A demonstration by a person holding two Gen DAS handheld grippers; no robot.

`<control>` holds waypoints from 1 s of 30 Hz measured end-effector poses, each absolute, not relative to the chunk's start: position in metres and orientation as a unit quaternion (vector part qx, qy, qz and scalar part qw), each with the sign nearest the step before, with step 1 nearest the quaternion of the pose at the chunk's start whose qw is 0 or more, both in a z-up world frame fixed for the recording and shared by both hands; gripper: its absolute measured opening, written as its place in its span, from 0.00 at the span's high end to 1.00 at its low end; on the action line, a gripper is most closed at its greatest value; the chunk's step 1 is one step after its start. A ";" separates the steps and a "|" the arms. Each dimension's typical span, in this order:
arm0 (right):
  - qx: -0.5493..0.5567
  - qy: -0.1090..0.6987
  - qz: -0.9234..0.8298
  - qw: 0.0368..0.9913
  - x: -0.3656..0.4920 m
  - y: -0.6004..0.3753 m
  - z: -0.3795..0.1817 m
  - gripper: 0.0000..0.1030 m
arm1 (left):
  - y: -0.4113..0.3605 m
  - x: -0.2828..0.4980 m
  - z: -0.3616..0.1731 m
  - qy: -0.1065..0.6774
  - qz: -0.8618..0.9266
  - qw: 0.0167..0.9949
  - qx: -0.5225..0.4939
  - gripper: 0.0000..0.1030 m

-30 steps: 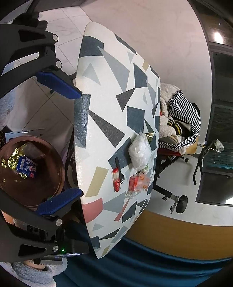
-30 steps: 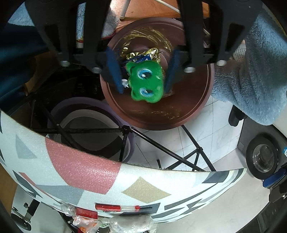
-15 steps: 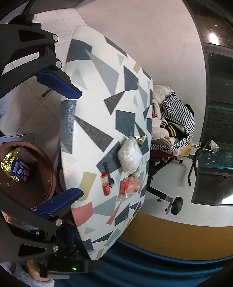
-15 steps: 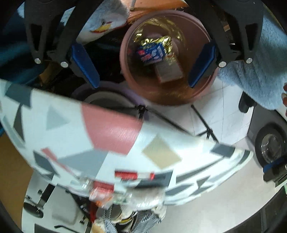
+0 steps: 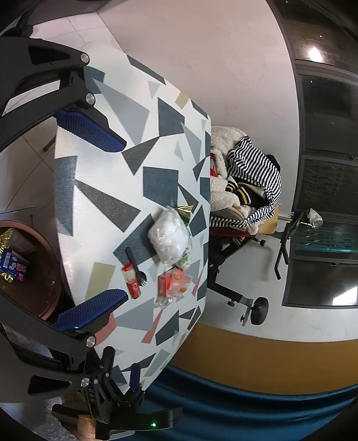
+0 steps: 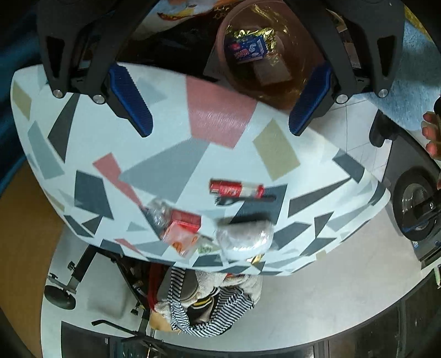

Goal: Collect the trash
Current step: 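Bring both tools back up over the table toward the red lighter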

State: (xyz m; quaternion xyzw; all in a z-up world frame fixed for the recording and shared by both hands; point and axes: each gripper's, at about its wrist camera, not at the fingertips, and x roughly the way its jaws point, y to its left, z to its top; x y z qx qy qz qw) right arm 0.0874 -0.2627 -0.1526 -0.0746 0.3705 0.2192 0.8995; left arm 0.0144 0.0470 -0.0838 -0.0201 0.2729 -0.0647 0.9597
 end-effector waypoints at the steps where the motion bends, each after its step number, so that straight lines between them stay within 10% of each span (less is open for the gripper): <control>1: -0.075 0.368 0.219 0.900 0.089 -0.263 -0.151 0.05 | 0.048 0.016 -0.082 0.273 -0.067 0.959 -0.022 0.06; 30: -0.026 0.408 0.211 0.888 0.147 -0.265 -0.168 0.06 | 0.066 0.076 -0.099 0.312 -0.037 0.948 -0.049 0.06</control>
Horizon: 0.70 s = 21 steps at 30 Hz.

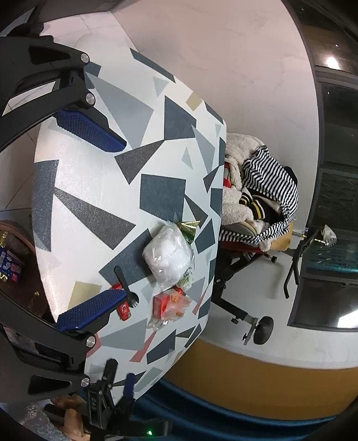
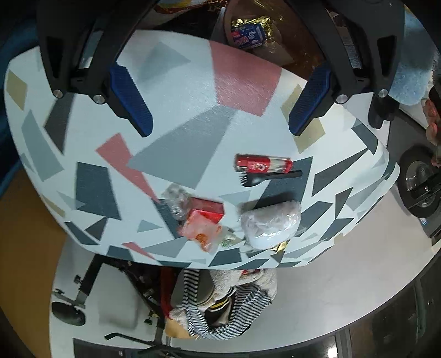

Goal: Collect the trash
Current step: 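Bring both tools back up over the table toward the red lighter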

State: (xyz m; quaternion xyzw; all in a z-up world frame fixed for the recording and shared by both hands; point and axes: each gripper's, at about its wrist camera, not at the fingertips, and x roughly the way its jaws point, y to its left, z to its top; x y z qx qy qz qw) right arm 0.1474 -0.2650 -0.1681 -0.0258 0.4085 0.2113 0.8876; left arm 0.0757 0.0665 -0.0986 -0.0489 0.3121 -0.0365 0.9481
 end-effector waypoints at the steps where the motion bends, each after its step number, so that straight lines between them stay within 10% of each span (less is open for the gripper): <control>1: -0.023 0.413 0.213 0.885 0.150 -0.261 -0.171 0.06 | 0.069 0.078 -0.101 0.313 -0.036 0.947 -0.054 0.06; 21: -0.039 0.467 0.166 0.868 0.209 -0.167 -0.220 0.05 | 0.101 0.114 -0.138 0.347 -0.041 0.931 -0.111 0.06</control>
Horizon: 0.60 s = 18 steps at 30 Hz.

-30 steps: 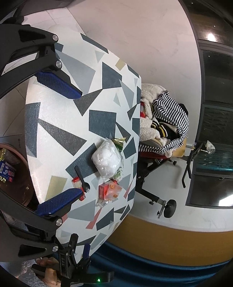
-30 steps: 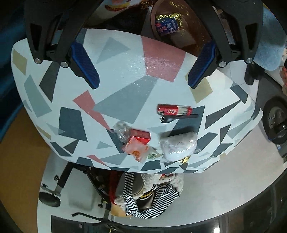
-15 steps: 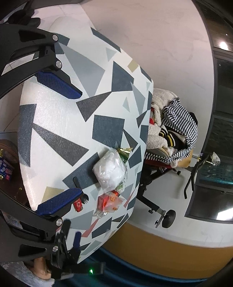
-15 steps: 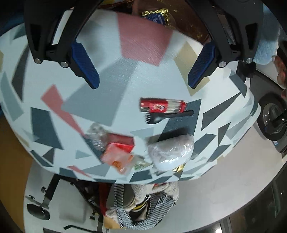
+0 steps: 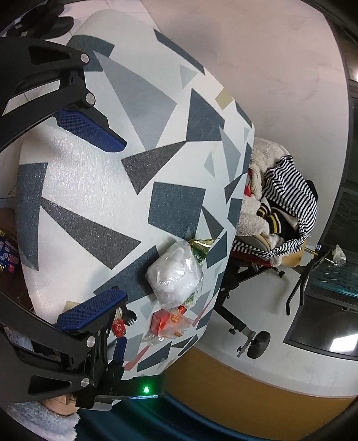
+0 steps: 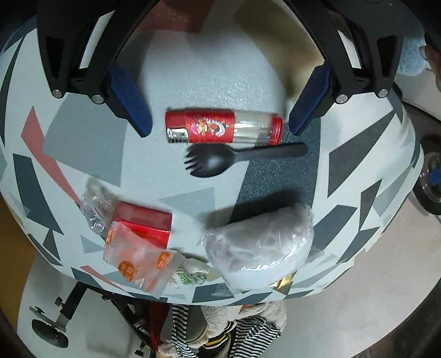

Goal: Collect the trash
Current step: 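Bring both tools back up over the table toward the red lighter, then grasp the red lighter with the right tool while the left tool grasps the white plastic bag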

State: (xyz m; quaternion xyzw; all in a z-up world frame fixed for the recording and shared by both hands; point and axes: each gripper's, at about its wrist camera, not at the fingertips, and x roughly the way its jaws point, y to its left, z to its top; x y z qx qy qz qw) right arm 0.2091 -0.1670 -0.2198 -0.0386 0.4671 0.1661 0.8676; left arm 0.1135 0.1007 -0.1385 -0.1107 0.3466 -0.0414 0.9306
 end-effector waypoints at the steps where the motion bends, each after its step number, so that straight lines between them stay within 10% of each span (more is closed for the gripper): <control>1: -0.040 0.467 0.165 0.868 0.210 -0.167 -0.220 0.05 | 0.100 0.115 -0.140 0.349 -0.043 0.929 -0.113 0.06; 18: -0.037 0.434 0.180 0.882 0.208 -0.205 -0.200 0.18 | 0.066 0.181 -0.162 0.404 -0.124 0.879 -0.219 0.23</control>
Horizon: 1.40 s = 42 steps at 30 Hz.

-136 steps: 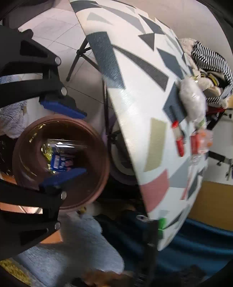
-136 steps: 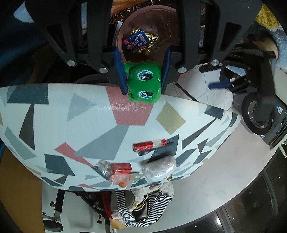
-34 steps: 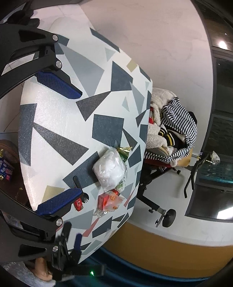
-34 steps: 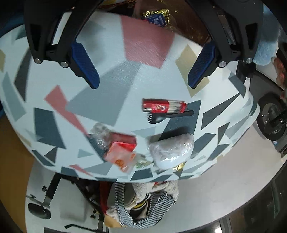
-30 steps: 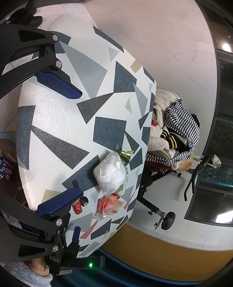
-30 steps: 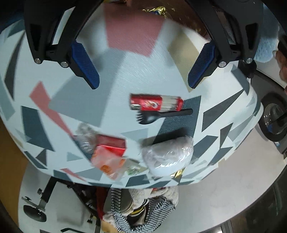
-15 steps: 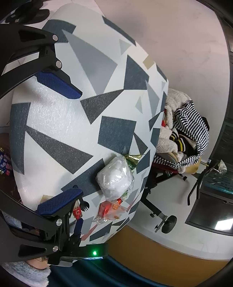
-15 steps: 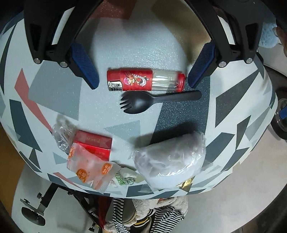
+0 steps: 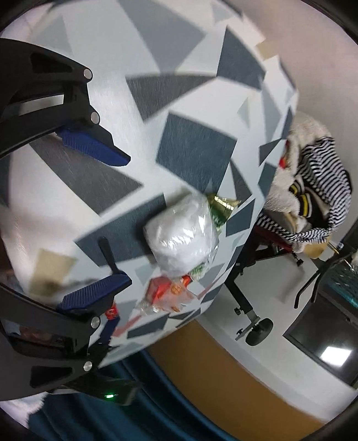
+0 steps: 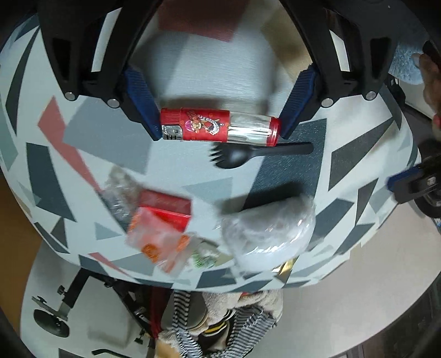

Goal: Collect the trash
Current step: 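Grasp the red lighter with the right tool while the left tool grasps the white plastic bag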

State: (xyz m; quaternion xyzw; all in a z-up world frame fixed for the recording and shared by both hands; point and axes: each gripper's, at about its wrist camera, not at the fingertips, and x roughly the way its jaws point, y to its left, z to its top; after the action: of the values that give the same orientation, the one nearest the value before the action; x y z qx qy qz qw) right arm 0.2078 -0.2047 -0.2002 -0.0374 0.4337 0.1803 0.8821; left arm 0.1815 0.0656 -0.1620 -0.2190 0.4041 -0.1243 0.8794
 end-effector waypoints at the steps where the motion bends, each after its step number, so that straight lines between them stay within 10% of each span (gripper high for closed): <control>1: -0.034 0.431 0.178 0.884 0.208 -0.212 -0.198 0.18 | 0.064 0.190 -0.164 0.408 -0.130 0.873 -0.232 0.23; 13: -0.027 0.415 0.164 0.895 0.202 -0.256 -0.186 0.18 | 0.067 0.281 -0.192 0.418 -0.107 0.805 -0.408 0.25; 15: -0.019 0.416 0.161 0.895 0.201 -0.263 -0.186 0.18 | 0.063 0.288 -0.197 0.424 -0.103 0.800 -0.411 0.51; 16: -0.017 0.417 0.160 0.895 0.200 -0.265 -0.187 0.18 | 0.061 0.289 -0.199 0.431 -0.096 0.802 -0.402 0.82; 20: -0.007 0.415 0.158 0.896 0.194 -0.274 -0.183 0.18 | 0.055 0.281 -0.192 0.436 -0.109 0.818 -0.358 0.96; 42: 0.007 0.370 0.181 0.911 0.140 -0.284 -0.142 0.18 | 0.028 0.164 -0.070 0.362 -0.194 0.899 -0.153 1.00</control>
State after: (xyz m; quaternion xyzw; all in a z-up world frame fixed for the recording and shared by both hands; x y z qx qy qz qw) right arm 0.1397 -0.2837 -0.1417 0.0068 0.3702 0.1805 0.9112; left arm 0.1642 0.0275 -0.0697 -0.1529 0.3621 -0.1944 0.8987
